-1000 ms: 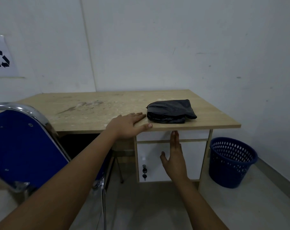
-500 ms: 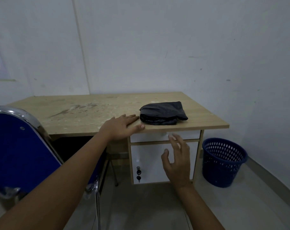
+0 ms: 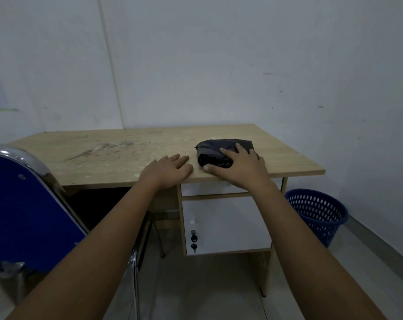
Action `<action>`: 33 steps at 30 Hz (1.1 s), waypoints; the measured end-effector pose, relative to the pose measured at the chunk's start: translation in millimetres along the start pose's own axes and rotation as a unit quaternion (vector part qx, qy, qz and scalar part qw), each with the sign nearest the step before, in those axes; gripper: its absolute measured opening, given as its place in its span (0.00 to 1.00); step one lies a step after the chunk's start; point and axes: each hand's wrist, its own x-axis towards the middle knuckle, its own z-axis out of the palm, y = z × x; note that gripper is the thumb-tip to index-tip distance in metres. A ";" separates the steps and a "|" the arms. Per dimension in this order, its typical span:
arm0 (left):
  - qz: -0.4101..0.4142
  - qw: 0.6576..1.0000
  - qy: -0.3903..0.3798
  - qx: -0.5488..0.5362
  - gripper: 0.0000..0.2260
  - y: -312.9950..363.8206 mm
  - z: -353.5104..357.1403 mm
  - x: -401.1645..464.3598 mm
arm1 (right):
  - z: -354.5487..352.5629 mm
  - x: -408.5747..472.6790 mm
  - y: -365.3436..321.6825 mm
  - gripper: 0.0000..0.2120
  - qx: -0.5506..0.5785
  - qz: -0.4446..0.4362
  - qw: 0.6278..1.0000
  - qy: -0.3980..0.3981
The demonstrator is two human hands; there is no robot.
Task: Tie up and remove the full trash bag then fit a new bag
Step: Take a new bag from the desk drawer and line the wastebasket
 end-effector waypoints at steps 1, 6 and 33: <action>-0.003 1.000 0.001 -0.011 0.34 1.5 -0.2 1.9 | -0.5 2.2 0.0 0.51 -0.008 0.002 1.000 -0.011; -0.081 0.996 0.004 -0.029 0.26 33.1 0.5 16.1 | -1.4 9.0 1.5 0.23 0.007 -0.032 0.998 0.047; 0.030 0.983 -0.080 -0.160 0.24 302.3 -271.5 92.1 | -371.7 93.4 113.9 0.17 0.220 0.171 0.957 0.078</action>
